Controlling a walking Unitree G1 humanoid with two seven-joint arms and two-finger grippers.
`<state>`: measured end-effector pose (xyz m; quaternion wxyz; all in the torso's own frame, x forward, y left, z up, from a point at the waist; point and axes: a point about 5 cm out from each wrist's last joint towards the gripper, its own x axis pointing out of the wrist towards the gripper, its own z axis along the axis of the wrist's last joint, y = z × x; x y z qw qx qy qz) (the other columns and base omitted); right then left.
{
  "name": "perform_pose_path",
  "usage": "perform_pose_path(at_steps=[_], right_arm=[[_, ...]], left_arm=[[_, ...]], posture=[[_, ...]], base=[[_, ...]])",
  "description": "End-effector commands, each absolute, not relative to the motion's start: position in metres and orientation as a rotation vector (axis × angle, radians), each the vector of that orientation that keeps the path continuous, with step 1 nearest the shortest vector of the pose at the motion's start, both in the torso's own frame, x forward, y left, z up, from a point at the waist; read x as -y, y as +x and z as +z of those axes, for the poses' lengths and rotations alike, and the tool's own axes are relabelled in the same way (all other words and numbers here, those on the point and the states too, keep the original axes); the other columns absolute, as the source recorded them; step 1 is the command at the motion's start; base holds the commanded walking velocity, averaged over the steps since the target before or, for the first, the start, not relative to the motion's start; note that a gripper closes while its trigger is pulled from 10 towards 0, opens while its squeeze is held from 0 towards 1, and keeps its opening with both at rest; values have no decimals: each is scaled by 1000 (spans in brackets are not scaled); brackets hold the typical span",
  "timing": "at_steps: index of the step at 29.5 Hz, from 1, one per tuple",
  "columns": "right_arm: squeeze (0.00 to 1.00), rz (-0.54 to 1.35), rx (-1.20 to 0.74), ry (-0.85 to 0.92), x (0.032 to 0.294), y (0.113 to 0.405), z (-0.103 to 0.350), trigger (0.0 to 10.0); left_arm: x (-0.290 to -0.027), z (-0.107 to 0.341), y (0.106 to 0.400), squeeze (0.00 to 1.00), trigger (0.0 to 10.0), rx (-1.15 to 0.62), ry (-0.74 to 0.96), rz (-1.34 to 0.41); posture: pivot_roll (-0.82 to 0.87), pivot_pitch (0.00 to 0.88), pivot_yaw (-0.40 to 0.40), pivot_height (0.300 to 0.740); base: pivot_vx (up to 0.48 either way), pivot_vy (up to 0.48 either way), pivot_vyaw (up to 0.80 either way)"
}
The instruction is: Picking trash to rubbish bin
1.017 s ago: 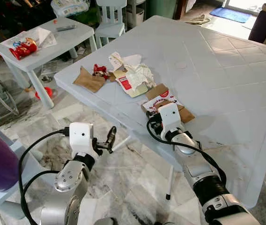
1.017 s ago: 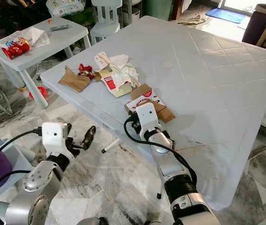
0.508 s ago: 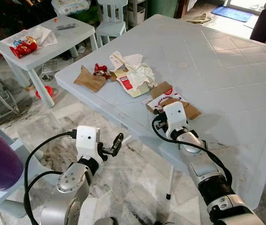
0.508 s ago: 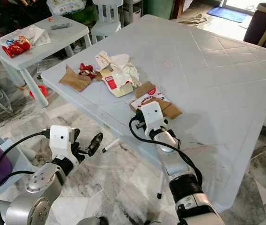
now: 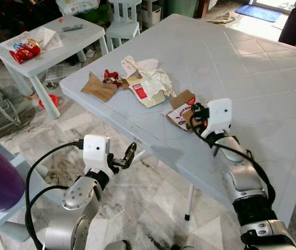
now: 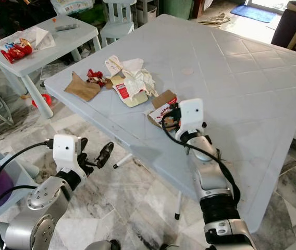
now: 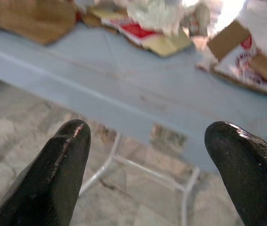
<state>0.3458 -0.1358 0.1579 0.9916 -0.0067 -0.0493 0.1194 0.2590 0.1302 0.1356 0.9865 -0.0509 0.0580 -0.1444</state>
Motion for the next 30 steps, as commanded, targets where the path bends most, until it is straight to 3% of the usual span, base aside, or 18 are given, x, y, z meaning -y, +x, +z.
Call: perform_pose_path(at_steps=[1,5,6,7,8,13,20,30], right_arm=[[0,225,100,-12,144,342,161,0],[0,215,95,-59,149,340,160,0],[0,213,92,-67,150,340,160,3176],[729,214,82,-62,151,339,158,8863],[1000,225,51,-64,151,338,153,10000],[1000,217,27,-77,155,339,150,10000],[1000,90,45,-149,181,345,156,10000],[1000,36,-42,-133,191,345,143,10000]], left_arm=[[-135,137,261,0,10000,-106,-83,-266],[-135,138,262,0,10000,-99,-75,-260],[-136,138,263,0,10000,-98,-73,-257],[-136,138,263,0,10000,-96,-71,-255],[-137,138,264,0,10000,-94,-62,-251],[-136,137,265,0,10000,-92,-58,-250],[-136,138,265,0,10000,-83,-52,-251],[-137,137,264,0,10000,-89,-49,-256]], posture=[[121,135,4,740],[120,132,3,740],[120,132,3,740],[120,132,3,740],[120,130,3,740],[123,126,1,740],[124,123,-1,740],[124,131,2,740]], base=[[0,0,0],[0,0,0],[0,0,0],[0,0,0],[0,0,0],[0,0,0],[0,0,0],[0,0,0]])
